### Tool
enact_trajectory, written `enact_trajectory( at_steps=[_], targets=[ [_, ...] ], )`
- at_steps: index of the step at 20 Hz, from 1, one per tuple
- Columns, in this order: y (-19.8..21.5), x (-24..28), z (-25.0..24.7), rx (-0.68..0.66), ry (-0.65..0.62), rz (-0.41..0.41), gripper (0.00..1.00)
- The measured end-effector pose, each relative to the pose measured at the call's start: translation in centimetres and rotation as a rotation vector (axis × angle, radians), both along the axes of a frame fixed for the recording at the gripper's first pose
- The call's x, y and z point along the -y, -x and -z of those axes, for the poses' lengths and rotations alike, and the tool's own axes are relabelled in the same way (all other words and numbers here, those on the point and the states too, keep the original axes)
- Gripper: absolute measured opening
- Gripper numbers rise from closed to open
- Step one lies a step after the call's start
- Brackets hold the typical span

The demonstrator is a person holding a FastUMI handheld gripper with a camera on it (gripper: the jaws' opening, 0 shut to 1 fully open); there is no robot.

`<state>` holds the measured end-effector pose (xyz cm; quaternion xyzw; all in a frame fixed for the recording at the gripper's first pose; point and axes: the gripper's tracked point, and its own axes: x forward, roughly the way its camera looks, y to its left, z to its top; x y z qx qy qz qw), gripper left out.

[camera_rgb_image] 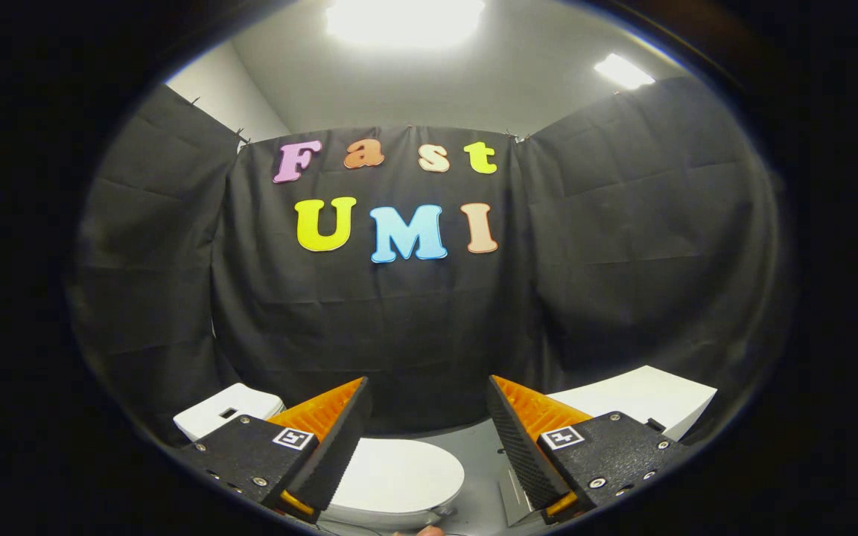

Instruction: Open the toilet lid.

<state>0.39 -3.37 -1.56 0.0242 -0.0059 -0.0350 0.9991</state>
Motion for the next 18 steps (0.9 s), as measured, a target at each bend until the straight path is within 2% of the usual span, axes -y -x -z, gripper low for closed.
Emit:
enact_trajectory(
  at_steps=[13,18],
  targets=[
    [-2.1,0.0,3.8,-0.038,-0.061,0.007,0.95],
    [-3.7,-1.0,8.5,-0.132,-0.073,-0.022,0.94]
  ],
)
